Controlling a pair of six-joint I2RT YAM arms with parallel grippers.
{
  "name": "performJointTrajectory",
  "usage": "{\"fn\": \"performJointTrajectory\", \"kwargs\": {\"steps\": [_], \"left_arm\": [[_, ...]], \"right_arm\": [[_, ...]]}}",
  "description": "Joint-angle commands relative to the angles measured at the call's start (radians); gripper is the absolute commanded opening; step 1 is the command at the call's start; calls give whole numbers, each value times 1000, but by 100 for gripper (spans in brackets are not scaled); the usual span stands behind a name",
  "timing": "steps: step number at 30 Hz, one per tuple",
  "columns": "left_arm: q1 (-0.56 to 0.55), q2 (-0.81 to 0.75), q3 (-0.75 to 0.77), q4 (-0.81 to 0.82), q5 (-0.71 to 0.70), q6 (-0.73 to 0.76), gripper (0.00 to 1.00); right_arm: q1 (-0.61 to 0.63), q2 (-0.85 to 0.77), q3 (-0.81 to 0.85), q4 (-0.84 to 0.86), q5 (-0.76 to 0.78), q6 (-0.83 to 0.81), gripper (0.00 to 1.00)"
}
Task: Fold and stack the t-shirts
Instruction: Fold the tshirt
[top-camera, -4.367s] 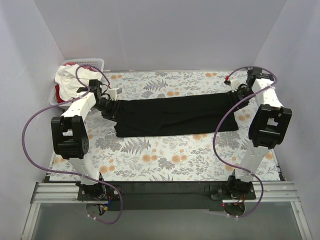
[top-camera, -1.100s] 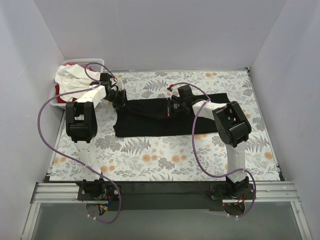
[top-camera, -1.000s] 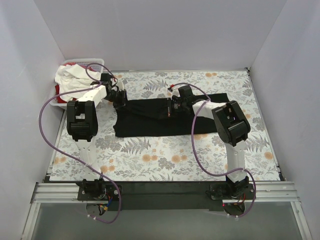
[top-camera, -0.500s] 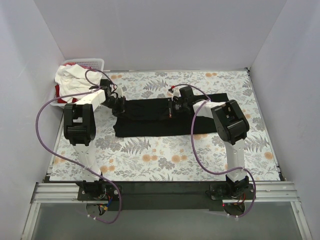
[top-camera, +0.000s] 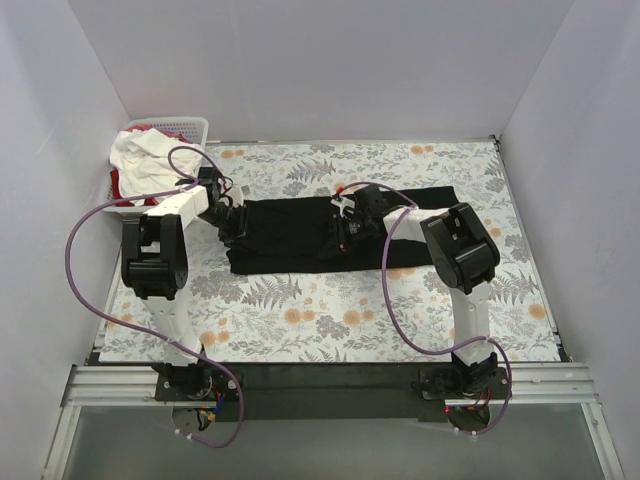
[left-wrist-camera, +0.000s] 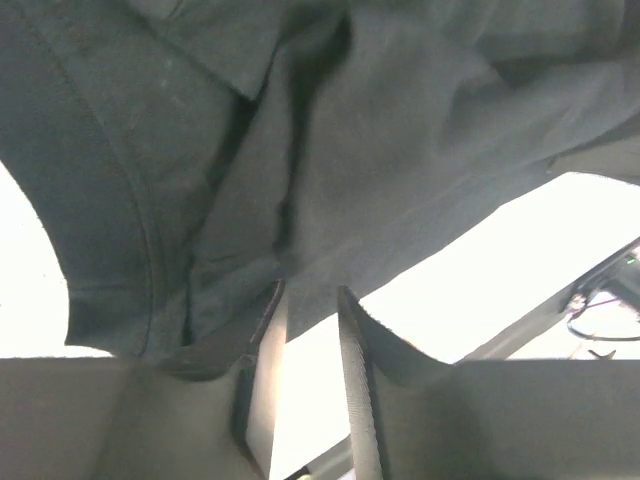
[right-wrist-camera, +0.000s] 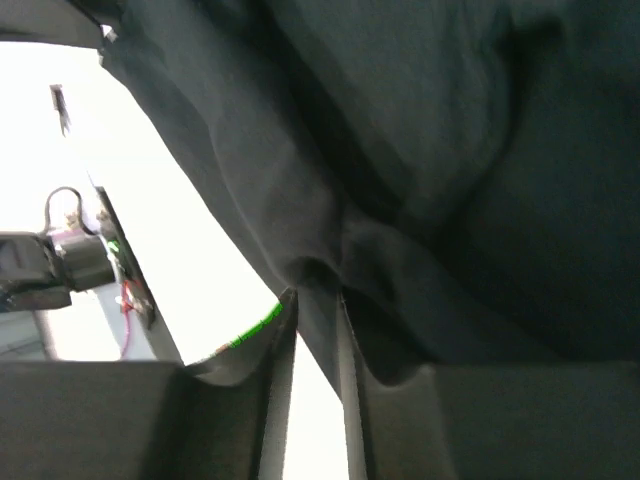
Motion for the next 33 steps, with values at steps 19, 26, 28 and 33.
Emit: {"fn": "performJointTrajectory", "kwargs": {"steps": [19, 26, 28, 33], "left_arm": [[-211, -103, 55, 131, -225, -98, 28], [-280, -17, 74, 128, -378, -124, 27], [-282, 20, 68, 118, -411, -131, 26], [-282, 67, 69, 127, -460, -132, 24]], "right_arm": [[-364, -29, 541, -692, 443, -831, 40], [-394, 98, 629, -717, 574, -908, 33], [-394, 118, 615, -720, 604, -931, 32], [-394, 129, 536, -718, 686, -987, 28]]}}
